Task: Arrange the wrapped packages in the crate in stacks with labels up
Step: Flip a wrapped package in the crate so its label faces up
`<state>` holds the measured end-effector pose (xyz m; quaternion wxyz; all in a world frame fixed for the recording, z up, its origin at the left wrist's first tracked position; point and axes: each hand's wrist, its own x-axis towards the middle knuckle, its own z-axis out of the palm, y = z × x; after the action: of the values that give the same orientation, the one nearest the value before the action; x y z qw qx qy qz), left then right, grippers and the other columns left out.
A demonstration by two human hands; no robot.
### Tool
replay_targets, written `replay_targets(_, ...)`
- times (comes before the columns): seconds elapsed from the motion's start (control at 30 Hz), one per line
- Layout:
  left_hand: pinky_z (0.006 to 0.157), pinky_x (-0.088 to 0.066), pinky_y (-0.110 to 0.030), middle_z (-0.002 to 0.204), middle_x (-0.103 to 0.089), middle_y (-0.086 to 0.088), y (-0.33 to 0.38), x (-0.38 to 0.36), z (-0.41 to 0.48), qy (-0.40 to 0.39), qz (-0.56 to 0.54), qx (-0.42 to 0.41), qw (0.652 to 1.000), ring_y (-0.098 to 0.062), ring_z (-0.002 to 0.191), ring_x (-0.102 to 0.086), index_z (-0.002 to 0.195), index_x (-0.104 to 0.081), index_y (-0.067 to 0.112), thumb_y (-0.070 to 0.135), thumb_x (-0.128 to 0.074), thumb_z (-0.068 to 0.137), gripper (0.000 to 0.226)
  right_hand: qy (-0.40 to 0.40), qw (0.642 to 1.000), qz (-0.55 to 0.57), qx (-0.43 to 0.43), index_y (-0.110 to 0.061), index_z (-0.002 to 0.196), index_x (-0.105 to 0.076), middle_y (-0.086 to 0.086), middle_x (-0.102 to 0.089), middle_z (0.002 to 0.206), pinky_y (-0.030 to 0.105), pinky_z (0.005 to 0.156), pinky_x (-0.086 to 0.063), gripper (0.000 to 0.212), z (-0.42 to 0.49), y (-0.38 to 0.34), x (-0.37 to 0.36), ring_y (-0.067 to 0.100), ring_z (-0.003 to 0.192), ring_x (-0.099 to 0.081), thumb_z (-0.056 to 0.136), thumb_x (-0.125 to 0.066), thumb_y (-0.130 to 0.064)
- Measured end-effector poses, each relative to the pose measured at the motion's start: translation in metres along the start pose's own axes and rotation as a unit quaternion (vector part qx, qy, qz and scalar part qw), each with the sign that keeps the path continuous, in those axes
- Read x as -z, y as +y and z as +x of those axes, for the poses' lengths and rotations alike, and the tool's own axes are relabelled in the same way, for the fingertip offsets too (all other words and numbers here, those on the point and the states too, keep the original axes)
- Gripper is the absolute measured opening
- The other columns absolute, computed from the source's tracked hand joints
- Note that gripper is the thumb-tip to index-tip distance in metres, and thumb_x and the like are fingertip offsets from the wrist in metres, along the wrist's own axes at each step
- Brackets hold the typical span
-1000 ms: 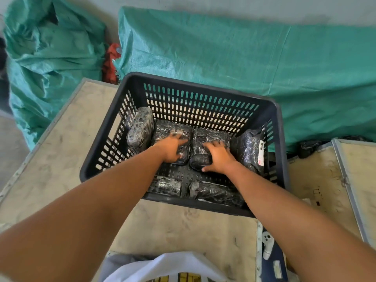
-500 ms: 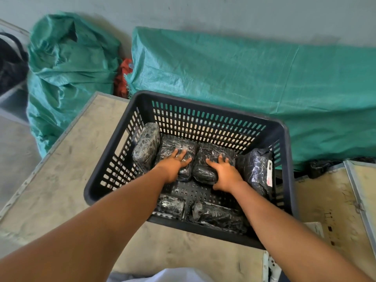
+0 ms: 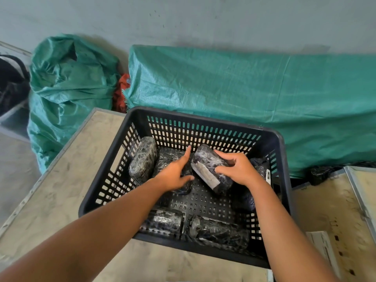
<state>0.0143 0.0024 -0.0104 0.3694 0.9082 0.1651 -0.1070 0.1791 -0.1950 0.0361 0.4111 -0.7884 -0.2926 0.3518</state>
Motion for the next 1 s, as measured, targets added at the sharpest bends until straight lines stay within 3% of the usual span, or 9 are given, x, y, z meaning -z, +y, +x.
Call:
replay_targets(0.03, 0.086, -0.061, -0.042, 0.162, -0.033, -0.013, 0.002, 0.003, 0.0, 0.015, -0.024, -0.025, 0.999, -0.003, 0.071, -0.072, 0.15, 0.027, 0.053, 0.038, -0.07, 0.094, 0.113, 0.002, 1.0, 0.029, -0.001, -0.056, 0.119, -0.067, -0.018, -0.08, 0.104, 0.019, 0.07, -0.058, 0.062, -0.001, -0.003, 0.004, 0.002, 0.08, -0.075, 0.077, -0.083, -0.013)
replay_targets(0.17, 0.116, -0.037, -0.049, 0.163, -0.034, -0.006, 0.009, 0.012, -0.005, 0.035, -0.085, -0.106, 0.99, -0.023, 0.135, -0.051, 0.153, 0.025, 0.049, 0.042, -0.071, 0.092, 0.114, 0.012, 0.989, 0.143, -0.017, -0.049, 0.103, -0.08, -0.008, -0.081, 0.103, 0.02, 0.066, -0.059, 0.053, -0.004, -0.012, 0.017, 0.009, 0.088, -0.077, 0.071, -0.077, -0.008)
replay_targets(0.33, 0.113, -0.04, -0.046, 0.148, -0.051, -0.012, 0.014, 0.019, -0.006, 0.032, -0.061, -0.136, 0.988, -0.025, 0.13, -0.052, 0.156, 0.021, 0.045, 0.039, -0.069, 0.094, 0.109, 0.008, 0.975, 0.218, -0.041, -0.041, 0.106, -0.082, -0.001, -0.081, 0.107, 0.026, 0.074, -0.061, 0.045, -0.001, -0.012, 0.021, 0.017, 0.096, -0.077, 0.087, -0.071, -0.002)
replay_targets(0.5, 0.108, -0.041, -0.033, 0.146, -0.057, -0.004, 0.009, 0.014, -0.006, 0.024, -0.092, -0.099, 0.991, 0.0, 0.115, -0.056, 0.155, 0.016, 0.052, 0.036, -0.065, 0.099, 0.1, 0.087, 0.963, 0.248, -0.049, -0.034, 0.099, -0.081, 0.002, -0.075, 0.12, 0.06, 0.115, -0.036, 0.016, 0.004, -0.007, 0.018, 0.029, 0.123, -0.063, 0.086, -0.077, -0.026)
replay_targets(0.57, 0.102, -0.05, -0.036, 0.145, -0.057, 0.002, 0.007, 0.008, -0.004, 0.014, -0.108, -0.067, 0.992, 0.006, 0.097, -0.063, 0.154, 0.014, 0.056, 0.038, -0.062, 0.1, 0.095, 0.088, 0.978, 0.183, -0.043, -0.05, 0.109, -0.074, -0.011, -0.065, 0.134, 0.058, 0.117, -0.032, 0.031, 0.003, -0.005, 0.015, 0.016, 0.13, -0.053, 0.084, -0.081, -0.033)
replay_targets(0.63, 0.106, -0.048, -0.038, 0.153, -0.045, 0.009, 0.007, 0.005, -0.002, 0.015, -0.144, -0.035, 0.989, -0.002, 0.113, -0.058, 0.153, 0.009, 0.059, 0.041, -0.062, 0.1, 0.091, 0.059, 0.996, 0.06, -0.038, -0.061, 0.13, -0.058, -0.016, -0.046, 0.154, 0.053, 0.117, -0.03, 0.058, 0.0, -0.002, 0.009, 0.009, 0.139, -0.035, 0.082, -0.083, -0.04)
replay_targets(0.77, 0.103, -0.046, -0.02, 0.146, -0.047, 0.019, 0.013, 0.0, 0.004, 0.016, -0.232, 0.005, 0.973, -0.003, 0.123, -0.055, 0.159, 0.0, 0.049, 0.039, -0.067, 0.097, 0.092, -0.008, 0.998, -0.045, -0.041, -0.051, 0.158, -0.027, -0.004, -0.031, 0.166, 0.038, 0.12, -0.03, 0.102, -0.001, 0.005, -0.01, 0.017, 0.149, -0.032, 0.079, -0.089, -0.032)
replay_targets(0.83, 0.096, -0.043, -0.009, 0.152, -0.043, 0.013, 0.017, -0.004, 0.008, -0.005, -0.23, 0.02, 0.973, -0.005, 0.128, -0.05, 0.16, 0.004, 0.045, 0.039, -0.068, 0.096, 0.097, 0.006, 0.996, -0.074, -0.053, -0.045, 0.161, -0.021, 0.002, -0.036, 0.163, 0.021, 0.106, -0.041, 0.11, 0.003, 0.009, -0.015, 0.018, 0.14, -0.042, 0.079, -0.089, -0.02)
replay_targets(1.0, 0.102, -0.051, -0.047, 0.138, -0.064, -0.01, 0.02, -0.016, 0.02, -0.092, -0.076, 0.053, 0.991, -0.025, 0.109, -0.068, 0.149, 0.035, 0.043, 0.035, -0.068, 0.096, 0.117, 0.006, 0.983, -0.145, -0.114, -0.04, 0.163, -0.016, 0.013, -0.041, 0.158, 0.043, 0.113, -0.045, 0.113, 0.011, 0.019, -0.018, 0.032, 0.14, -0.046, 0.079, -0.088, -0.012)
